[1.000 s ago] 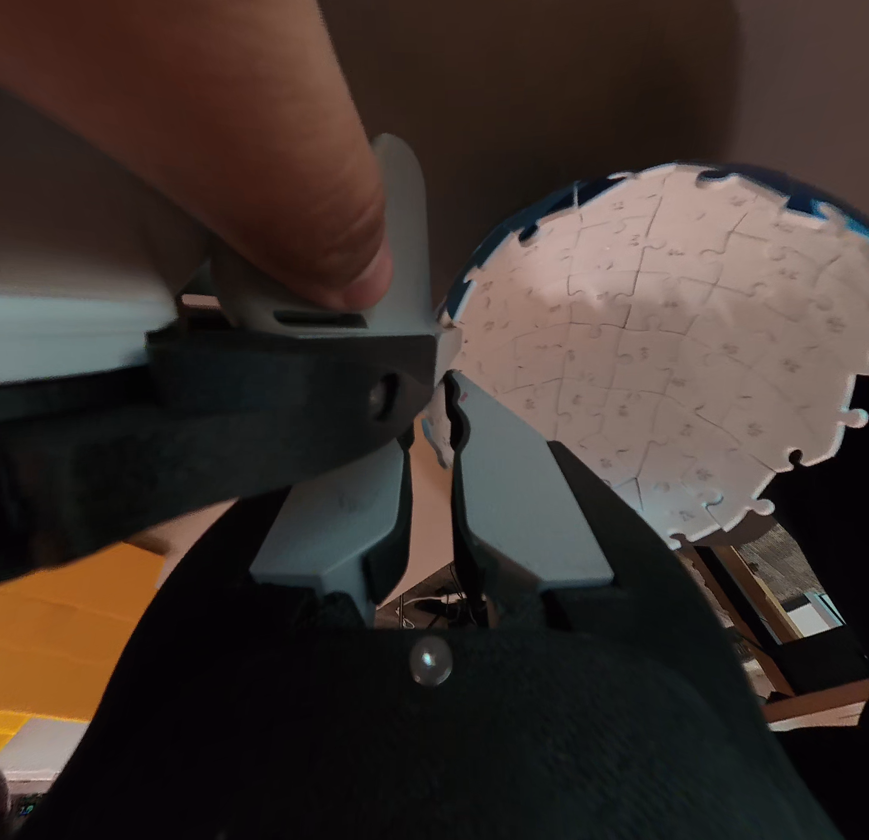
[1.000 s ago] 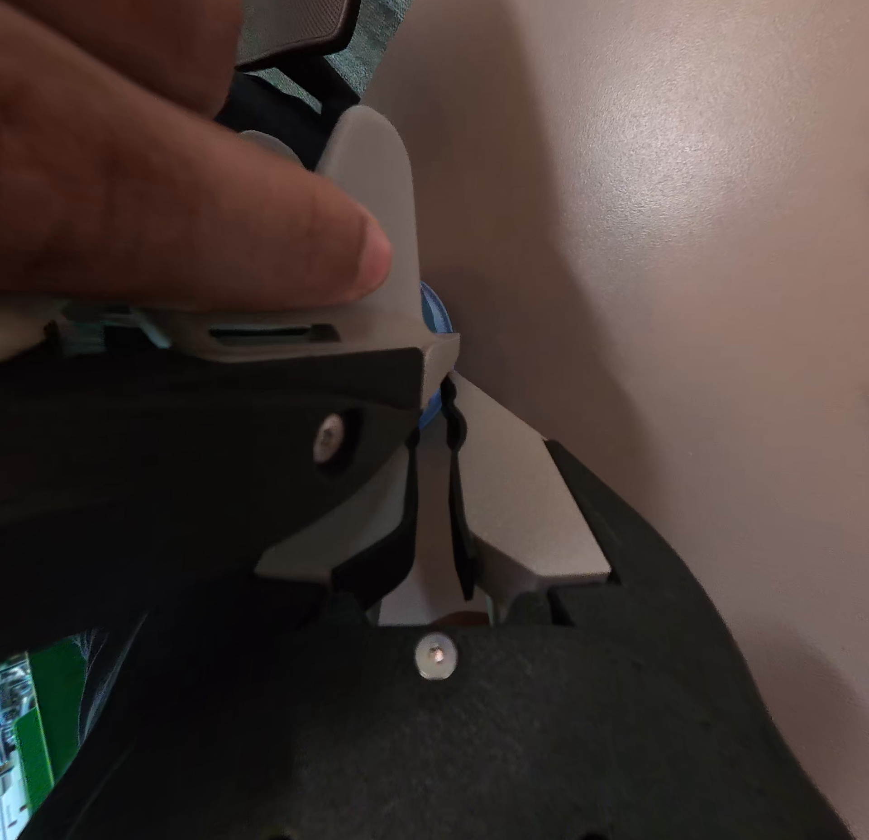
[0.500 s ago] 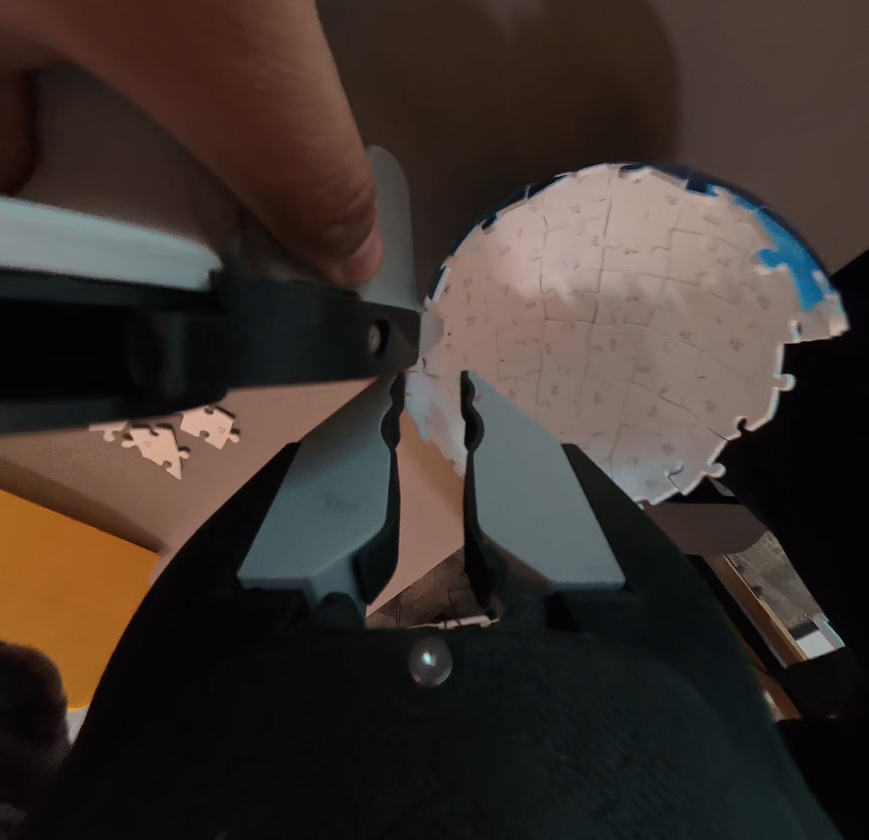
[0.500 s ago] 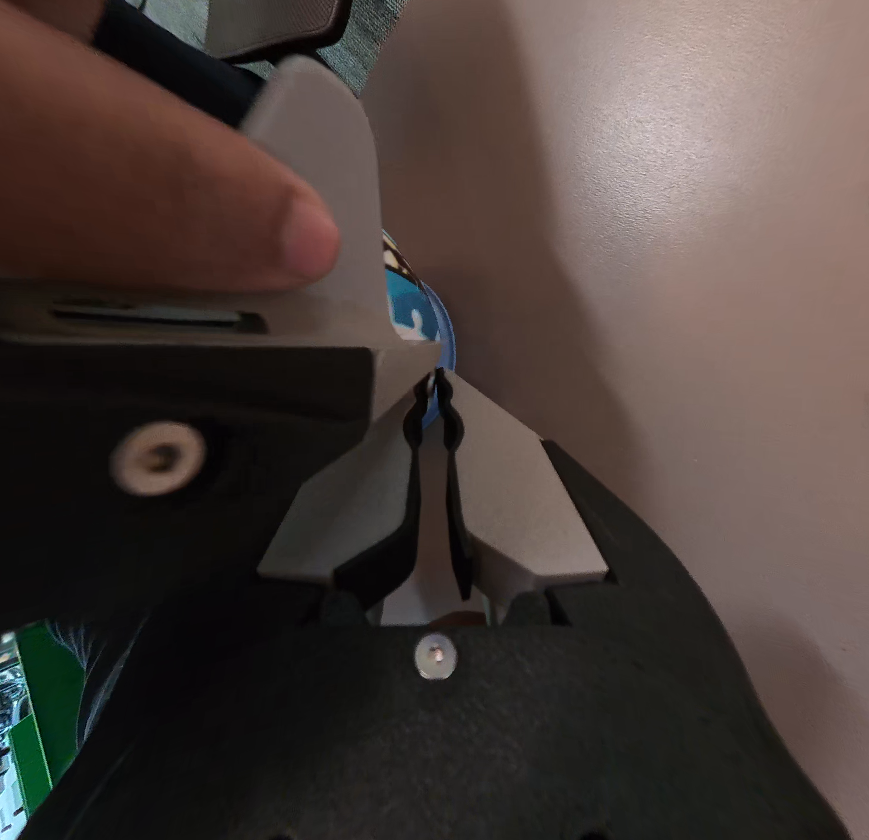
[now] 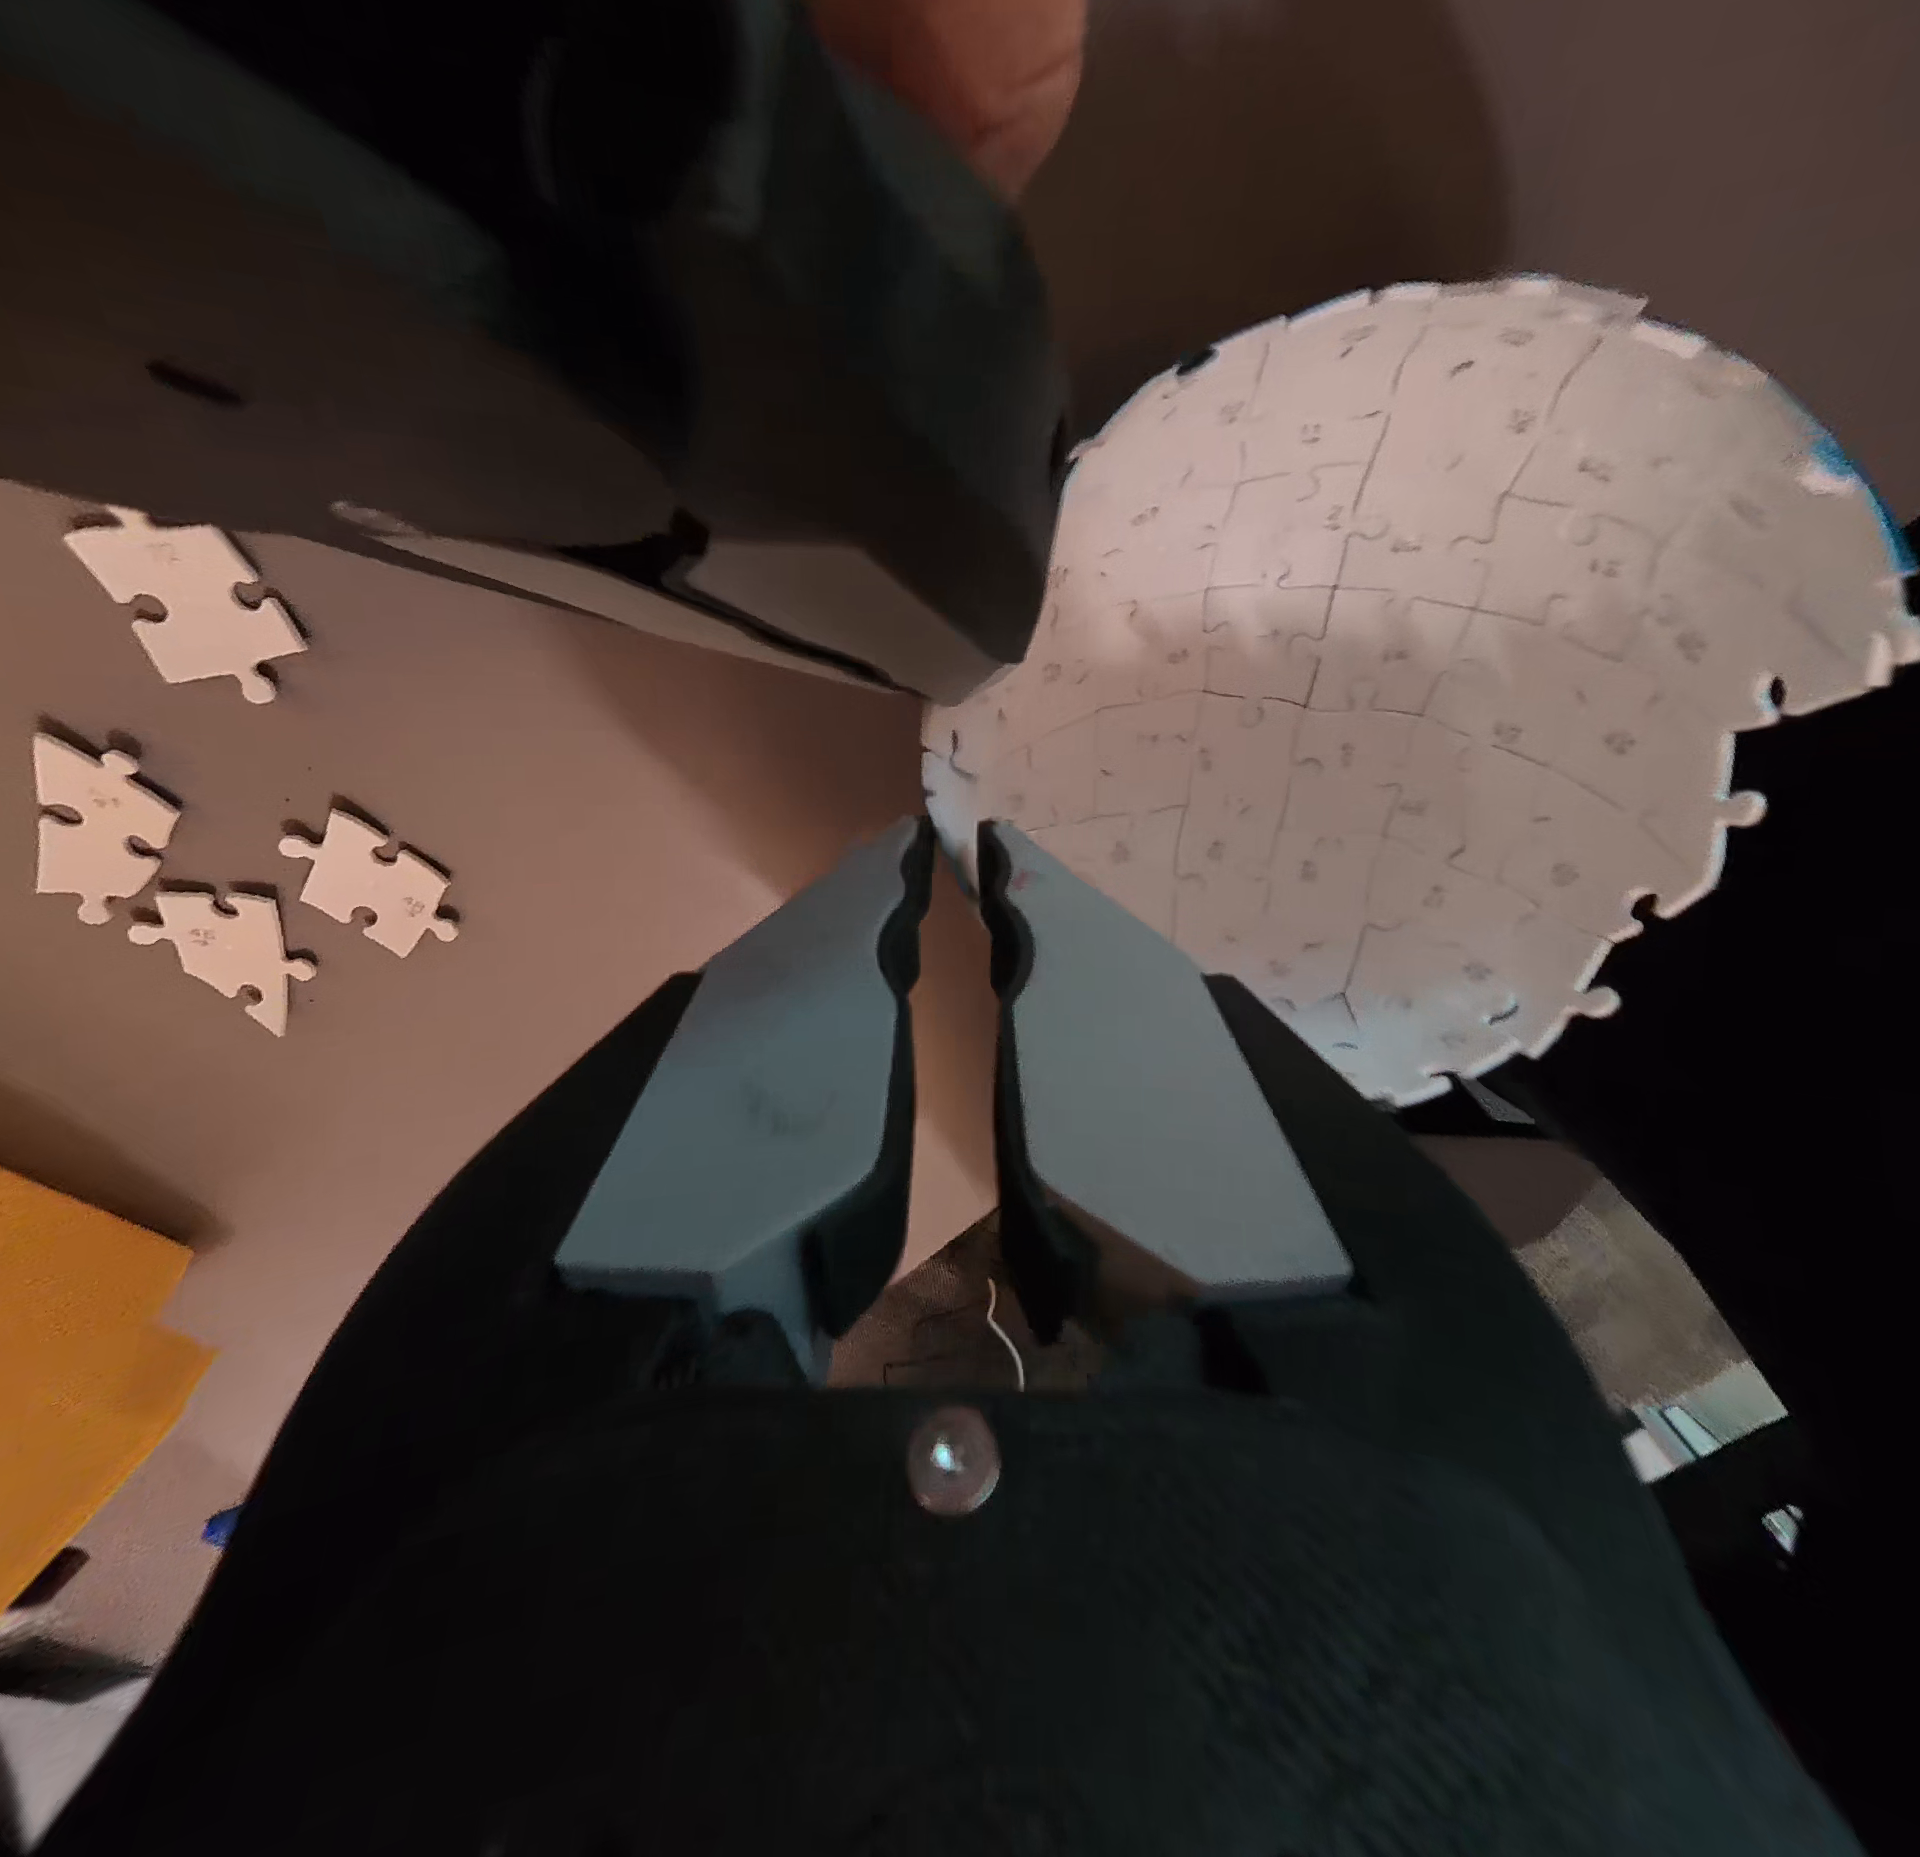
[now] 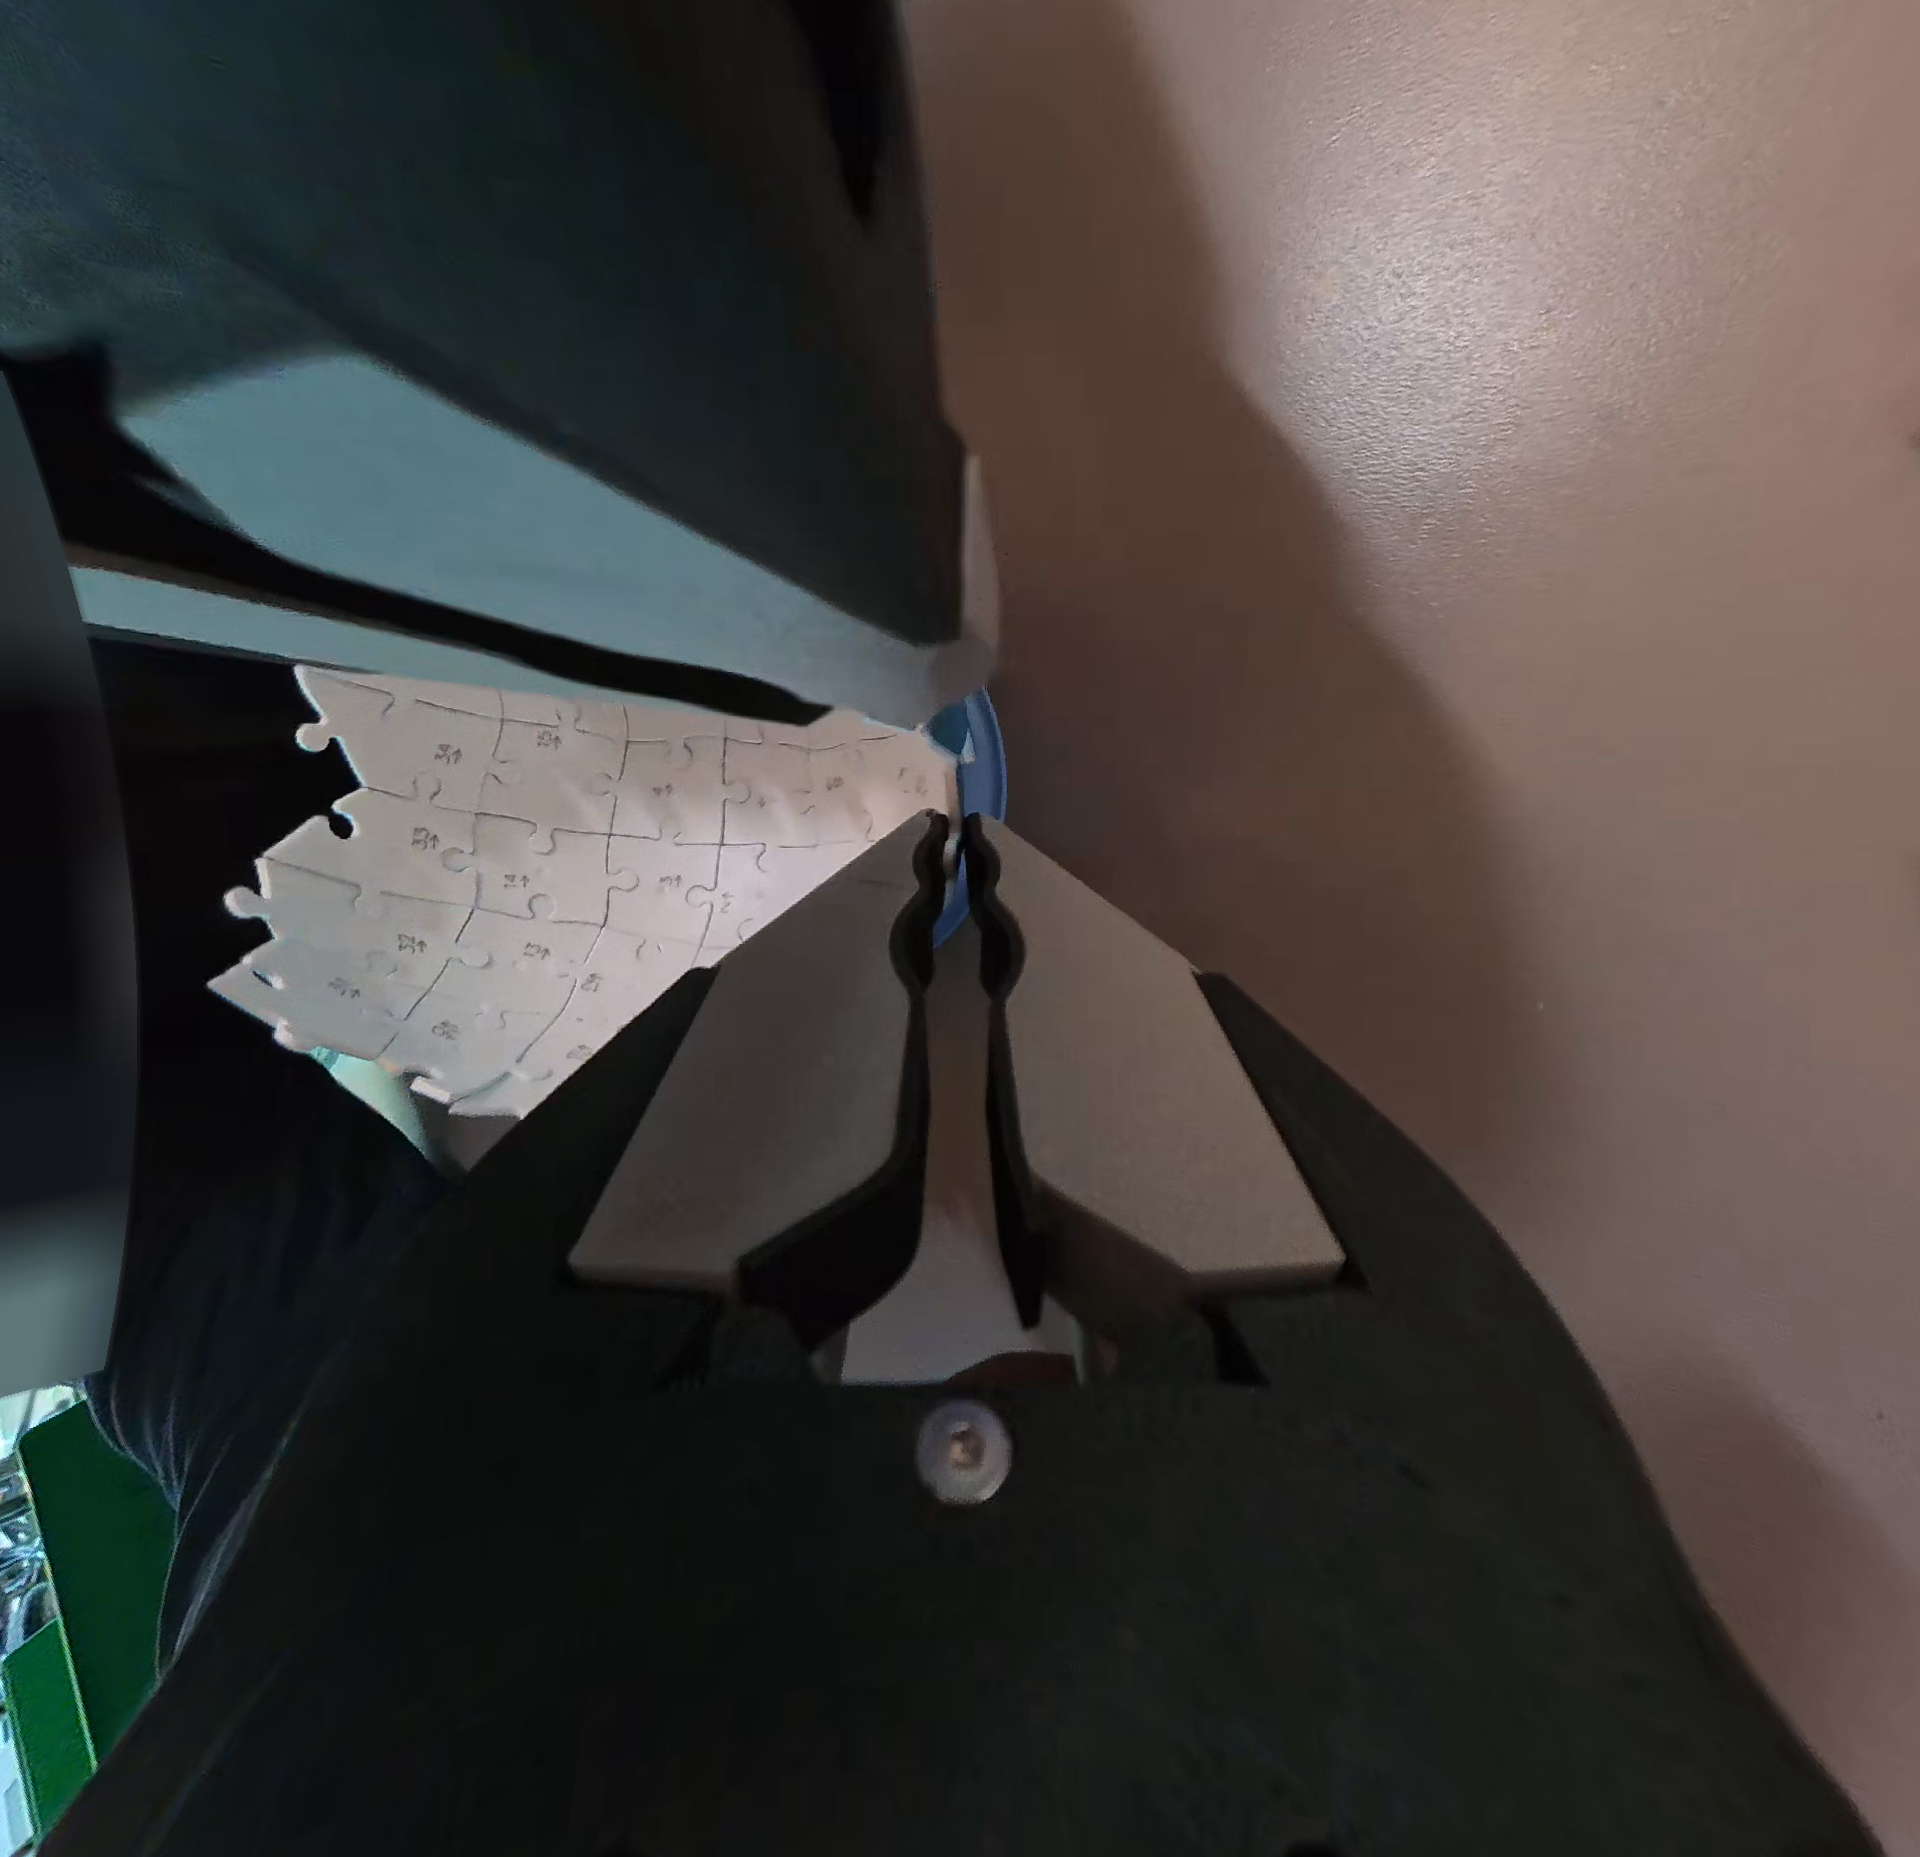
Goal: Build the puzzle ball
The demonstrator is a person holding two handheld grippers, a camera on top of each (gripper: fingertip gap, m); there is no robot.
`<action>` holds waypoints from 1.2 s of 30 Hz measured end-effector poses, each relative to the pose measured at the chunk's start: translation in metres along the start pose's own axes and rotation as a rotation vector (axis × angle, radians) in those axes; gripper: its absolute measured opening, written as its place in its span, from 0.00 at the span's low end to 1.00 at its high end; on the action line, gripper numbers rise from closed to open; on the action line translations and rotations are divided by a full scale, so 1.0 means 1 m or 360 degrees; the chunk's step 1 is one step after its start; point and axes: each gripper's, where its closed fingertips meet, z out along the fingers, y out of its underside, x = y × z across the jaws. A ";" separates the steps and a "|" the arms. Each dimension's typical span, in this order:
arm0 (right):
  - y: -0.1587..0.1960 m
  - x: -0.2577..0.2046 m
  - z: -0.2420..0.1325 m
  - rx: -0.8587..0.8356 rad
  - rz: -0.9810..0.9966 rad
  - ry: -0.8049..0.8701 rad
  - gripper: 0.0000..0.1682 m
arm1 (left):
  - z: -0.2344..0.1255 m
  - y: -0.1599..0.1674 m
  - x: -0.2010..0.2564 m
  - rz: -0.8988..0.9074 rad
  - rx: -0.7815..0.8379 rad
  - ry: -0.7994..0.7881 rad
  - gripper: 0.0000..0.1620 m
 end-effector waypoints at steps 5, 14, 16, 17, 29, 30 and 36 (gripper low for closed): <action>0.000 0.000 0.000 -0.0004 -0.0005 -0.0003 0.00 | 0.002 0.000 -0.001 0.0011 -0.0002 -0.0017 0.03; -0.009 0.001 0.002 0.0081 -0.0070 -0.0027 0.04 | -0.001 -0.001 0.000 0.0012 0.0107 -0.0045 0.02; -0.011 0.000 0.003 0.0103 -0.0107 -0.0040 0.04 | -0.002 0.000 0.000 0.0006 0.0126 -0.0039 0.02; -0.012 -0.001 0.003 0.0106 -0.0121 -0.0047 0.02 | -0.002 0.000 0.000 0.0005 0.0130 -0.0039 0.02; -0.014 0.000 0.007 0.0081 -0.0079 -0.0053 0.00 | 0.000 0.003 -0.003 -0.0004 0.0177 -0.0042 0.01; -0.014 0.000 0.007 0.0081 -0.0079 -0.0049 0.00 | 0.000 0.003 -0.003 -0.0003 0.0174 -0.0044 0.01; -0.017 0.003 0.005 0.0117 -0.0126 -0.0016 0.00 | -0.002 0.003 -0.006 -0.0004 0.0197 -0.0065 0.01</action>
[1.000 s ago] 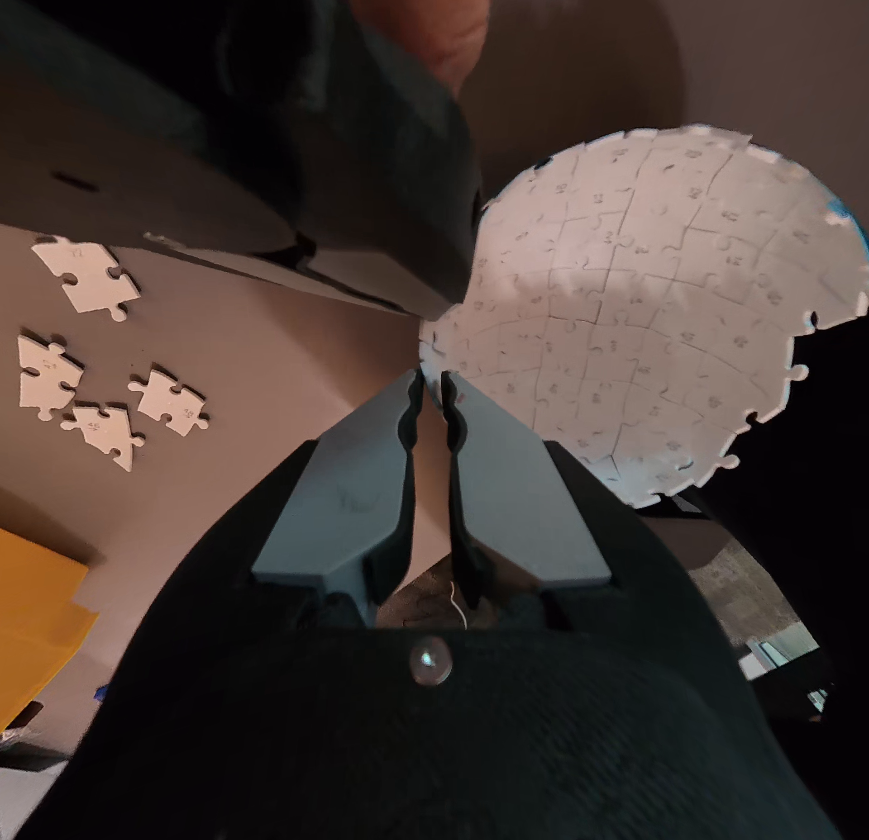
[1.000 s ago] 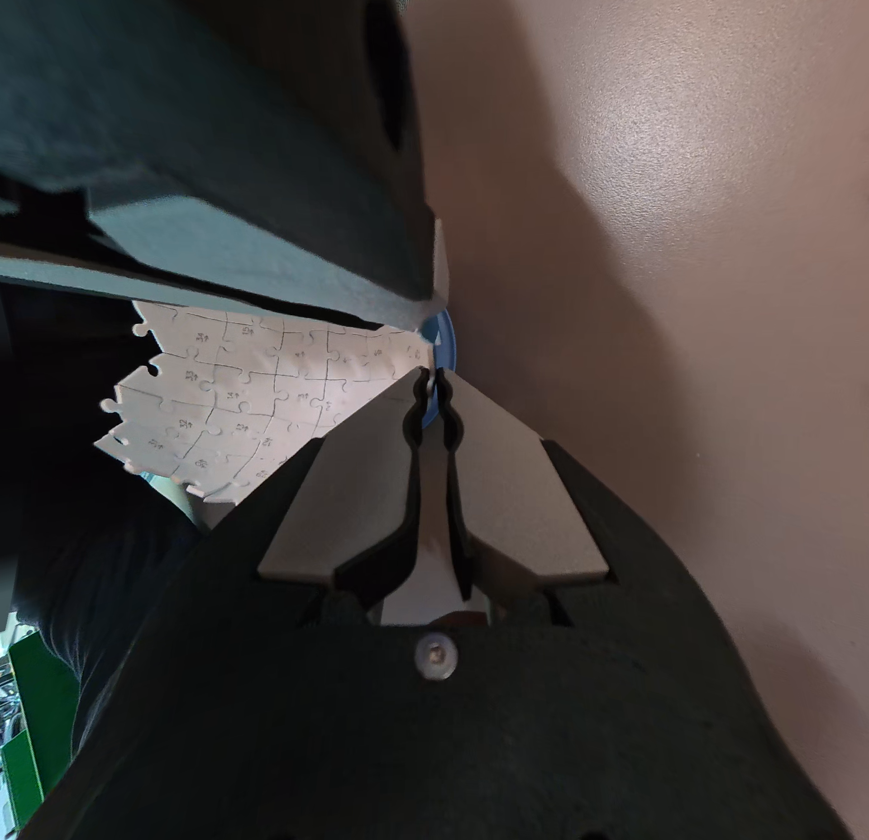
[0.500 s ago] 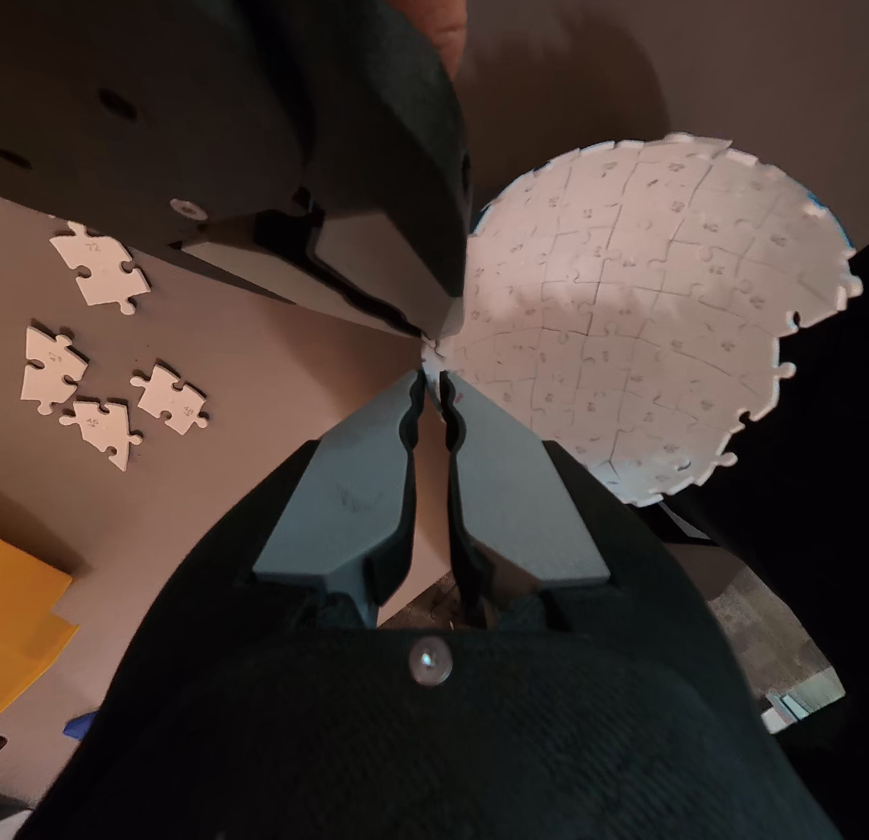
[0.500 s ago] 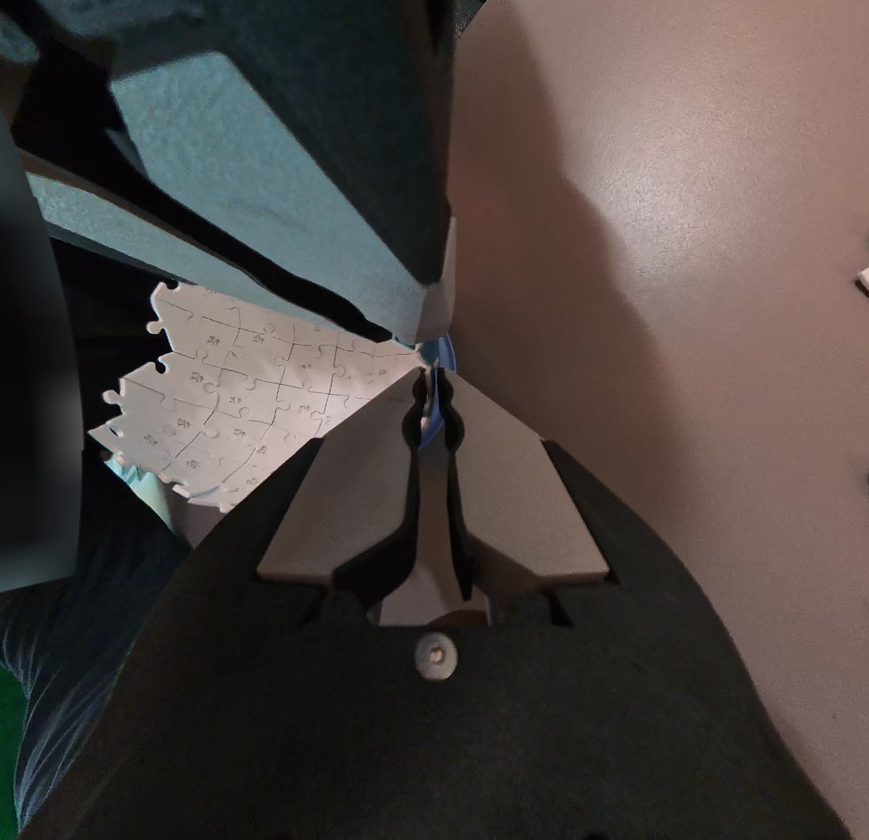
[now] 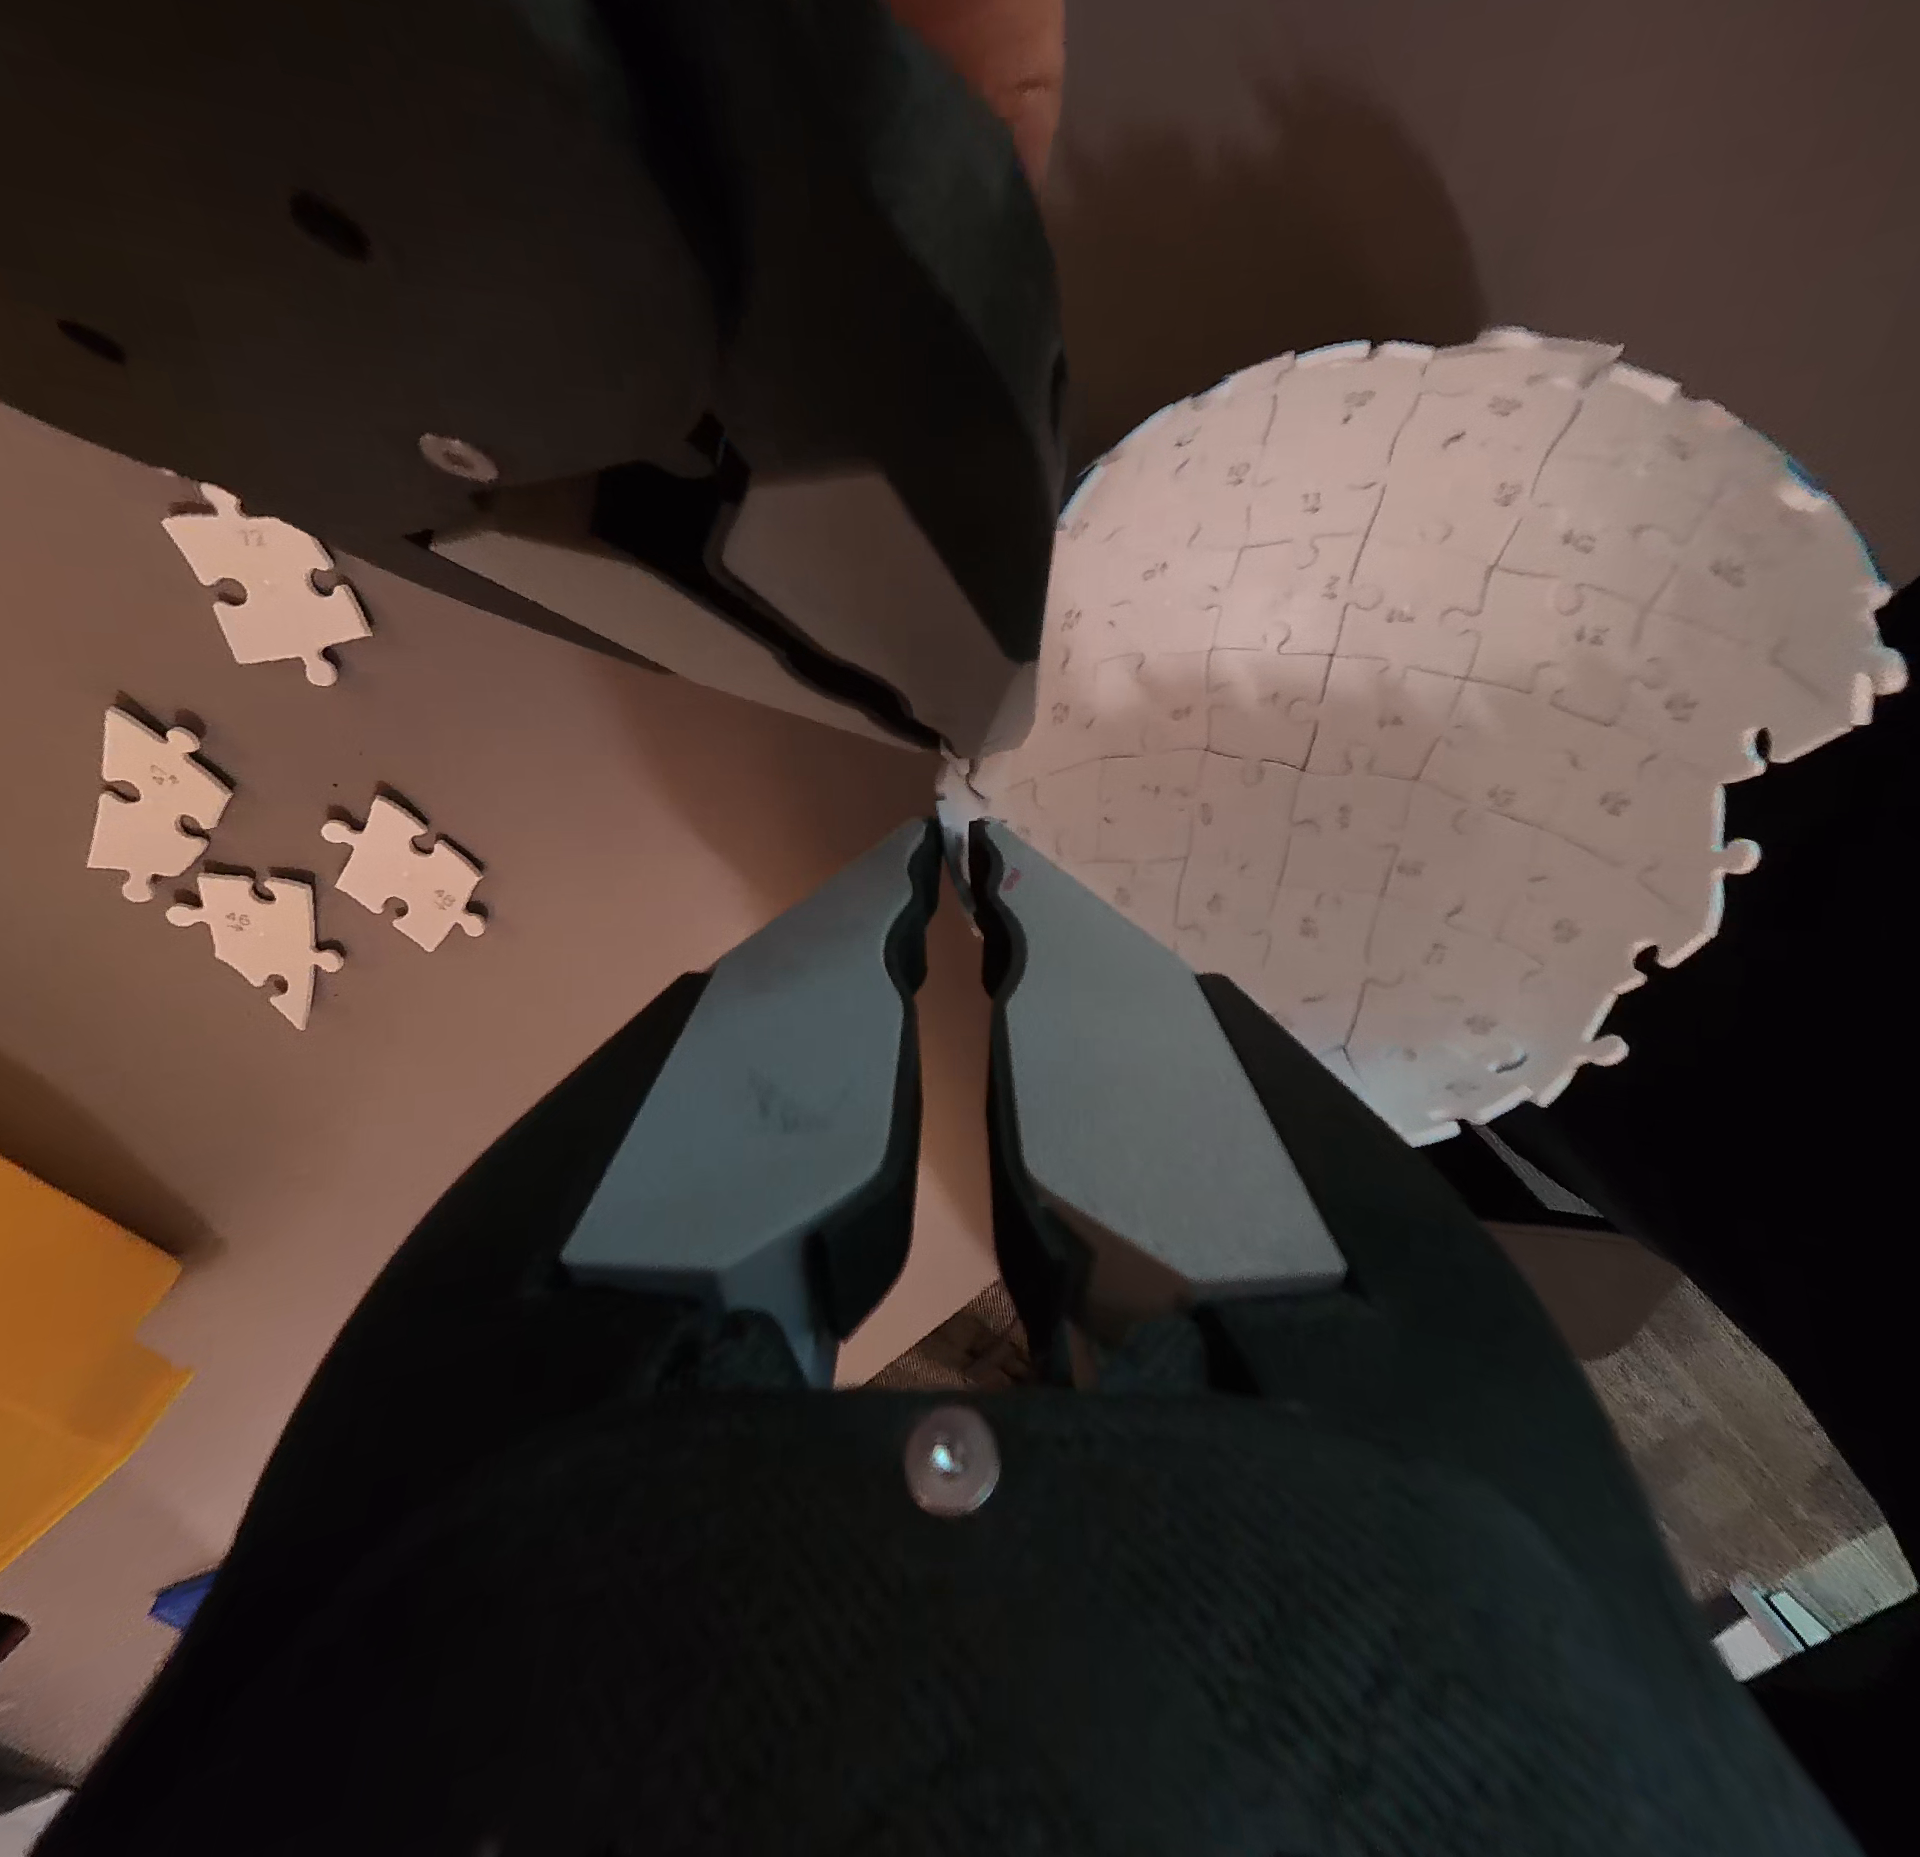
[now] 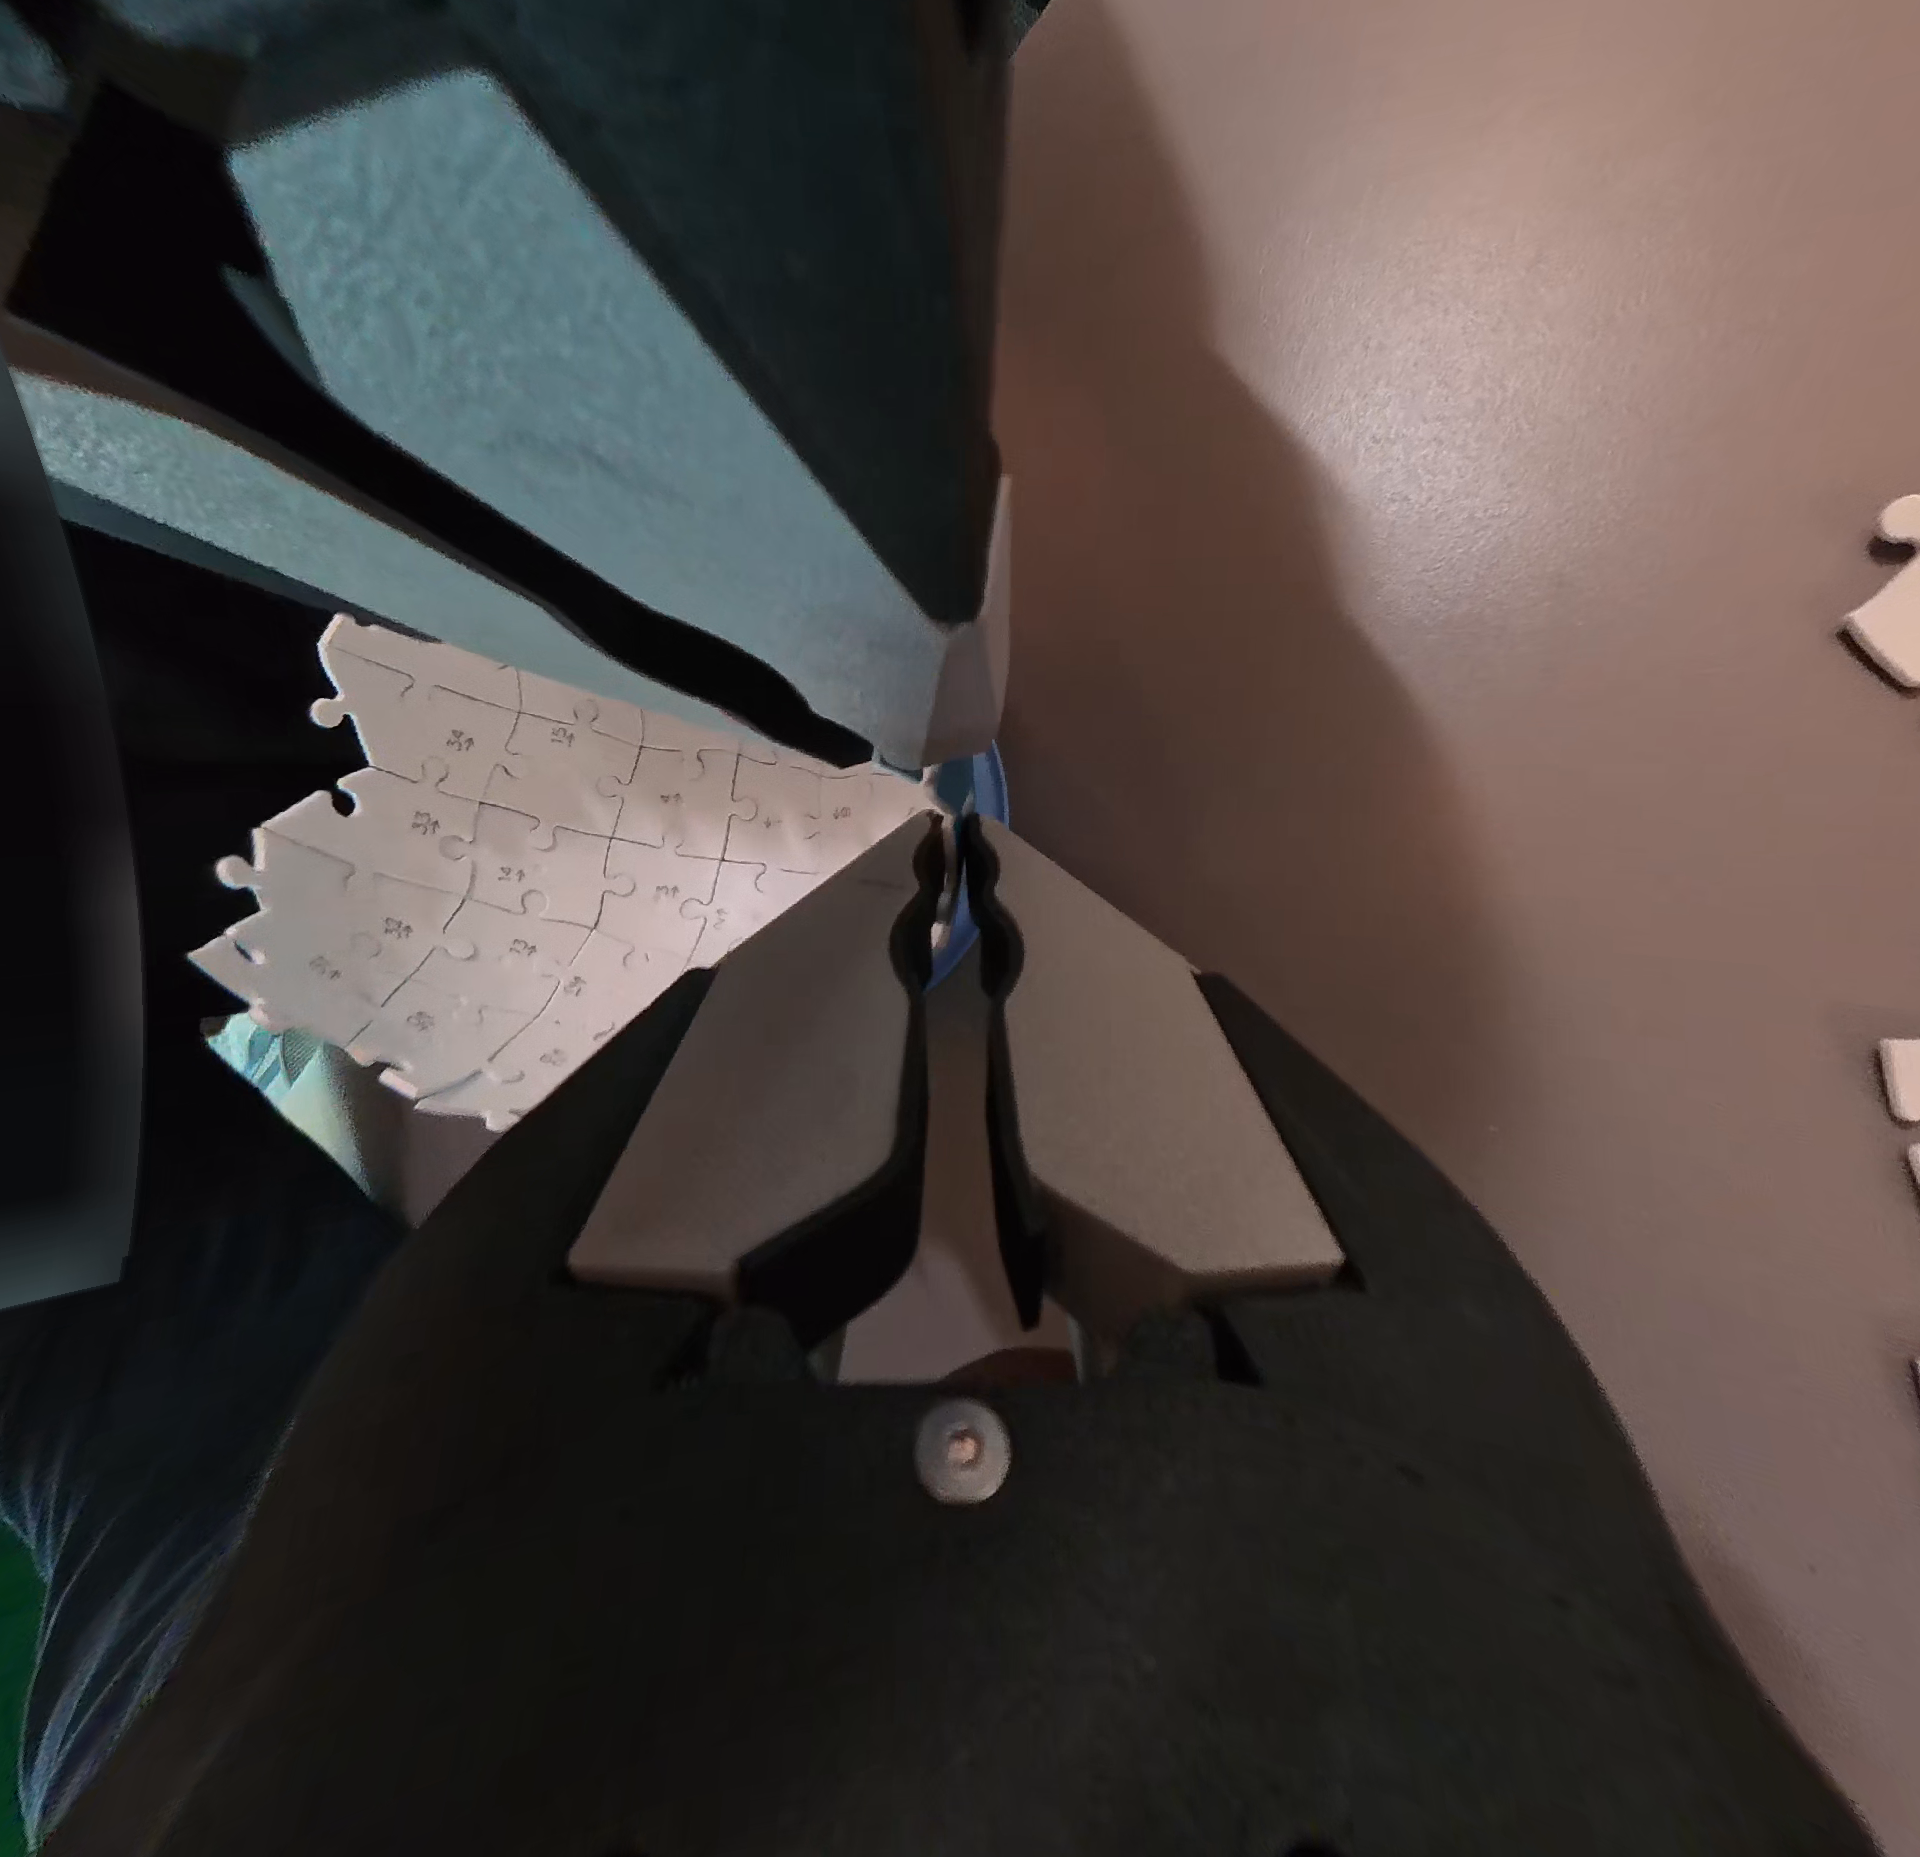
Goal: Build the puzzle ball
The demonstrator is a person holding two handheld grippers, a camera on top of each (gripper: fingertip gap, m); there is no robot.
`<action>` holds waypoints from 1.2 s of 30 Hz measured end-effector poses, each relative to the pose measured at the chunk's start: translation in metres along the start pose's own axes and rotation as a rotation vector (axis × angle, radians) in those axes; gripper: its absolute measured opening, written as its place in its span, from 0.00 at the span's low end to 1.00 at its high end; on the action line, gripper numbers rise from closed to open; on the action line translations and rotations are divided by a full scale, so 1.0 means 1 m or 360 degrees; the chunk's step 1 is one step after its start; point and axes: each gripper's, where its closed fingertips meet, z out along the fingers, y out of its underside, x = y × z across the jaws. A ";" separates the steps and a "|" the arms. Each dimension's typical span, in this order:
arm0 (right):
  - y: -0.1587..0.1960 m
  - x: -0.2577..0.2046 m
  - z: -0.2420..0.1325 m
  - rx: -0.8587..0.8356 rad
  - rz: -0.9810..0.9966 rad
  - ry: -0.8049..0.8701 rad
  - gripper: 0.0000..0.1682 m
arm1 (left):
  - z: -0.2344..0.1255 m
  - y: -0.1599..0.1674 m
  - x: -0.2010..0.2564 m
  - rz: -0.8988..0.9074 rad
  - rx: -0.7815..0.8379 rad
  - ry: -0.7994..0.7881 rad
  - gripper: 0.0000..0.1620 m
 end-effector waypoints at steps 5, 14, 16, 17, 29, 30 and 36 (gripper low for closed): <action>-0.001 0.000 0.000 0.0021 -0.0047 0.0003 0.00 | 0.000 0.001 0.000 0.0005 0.0007 0.0000 0.01; -0.004 0.003 0.001 0.0070 -0.0024 -0.0001 0.07 | -0.001 -0.001 -0.001 0.0000 0.0018 -0.0005 0.01; -0.006 0.002 0.000 0.0093 -0.0045 -0.0009 0.05 | 0.000 -0.001 0.000 -0.0002 0.0023 -0.0002 0.00; -0.008 0.000 0.000 0.0113 -0.0051 -0.0021 0.05 | 0.000 -0.002 0.000 -0.0002 0.0022 -0.0003 0.00; -0.006 0.000 0.006 0.0057 -0.0030 -0.0015 0.01 | 0.001 -0.004 -0.001 -0.0010 0.0014 -0.0006 0.00; -0.006 0.000 0.005 0.0059 -0.0029 -0.0010 0.01 | 0.001 -0.004 -0.002 -0.0010 0.0015 -0.0007 0.00; -0.007 0.002 0.005 0.0059 -0.0001 -0.0001 0.00 | 0.001 -0.003 -0.004 -0.0023 0.0015 -0.0013 0.00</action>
